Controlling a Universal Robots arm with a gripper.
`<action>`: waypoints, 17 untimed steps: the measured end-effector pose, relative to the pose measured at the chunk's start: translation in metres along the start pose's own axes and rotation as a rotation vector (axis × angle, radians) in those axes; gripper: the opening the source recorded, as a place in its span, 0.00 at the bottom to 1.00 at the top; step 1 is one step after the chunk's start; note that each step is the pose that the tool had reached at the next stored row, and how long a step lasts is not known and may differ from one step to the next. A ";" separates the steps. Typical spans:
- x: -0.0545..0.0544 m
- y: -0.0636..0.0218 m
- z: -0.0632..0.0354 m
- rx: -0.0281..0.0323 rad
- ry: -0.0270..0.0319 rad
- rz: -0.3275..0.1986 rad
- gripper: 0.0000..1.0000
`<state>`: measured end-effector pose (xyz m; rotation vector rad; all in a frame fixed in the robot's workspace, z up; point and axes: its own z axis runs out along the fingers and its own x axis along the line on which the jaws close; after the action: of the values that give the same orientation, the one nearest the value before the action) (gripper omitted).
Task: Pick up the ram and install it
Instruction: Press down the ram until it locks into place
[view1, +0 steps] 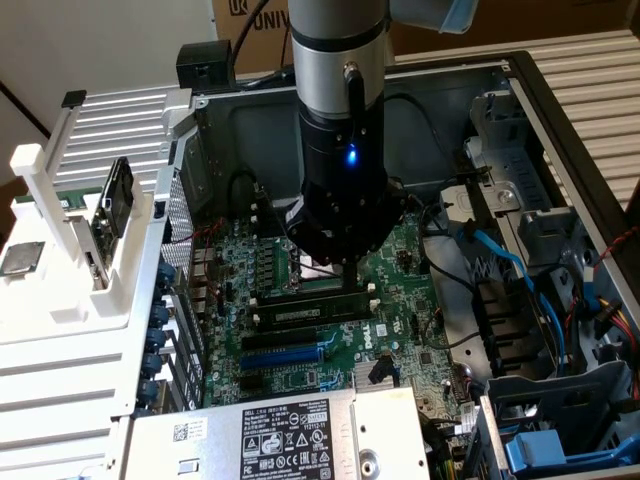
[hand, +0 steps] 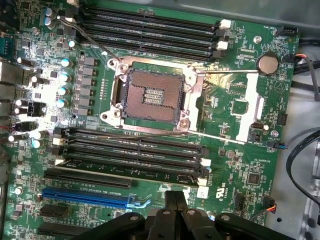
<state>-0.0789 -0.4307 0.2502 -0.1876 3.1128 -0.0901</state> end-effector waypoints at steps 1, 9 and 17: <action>-0.001 -0.0001 0.0013 0.0002 0.0002 0.000 0.10; -0.003 0.0022 0.0082 -0.0001 0.0003 0.000 0.10; -0.004 0.0047 0.0145 -0.0002 0.0002 0.000 0.10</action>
<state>-0.0755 -0.4265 0.2356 -0.1877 3.1130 -0.0898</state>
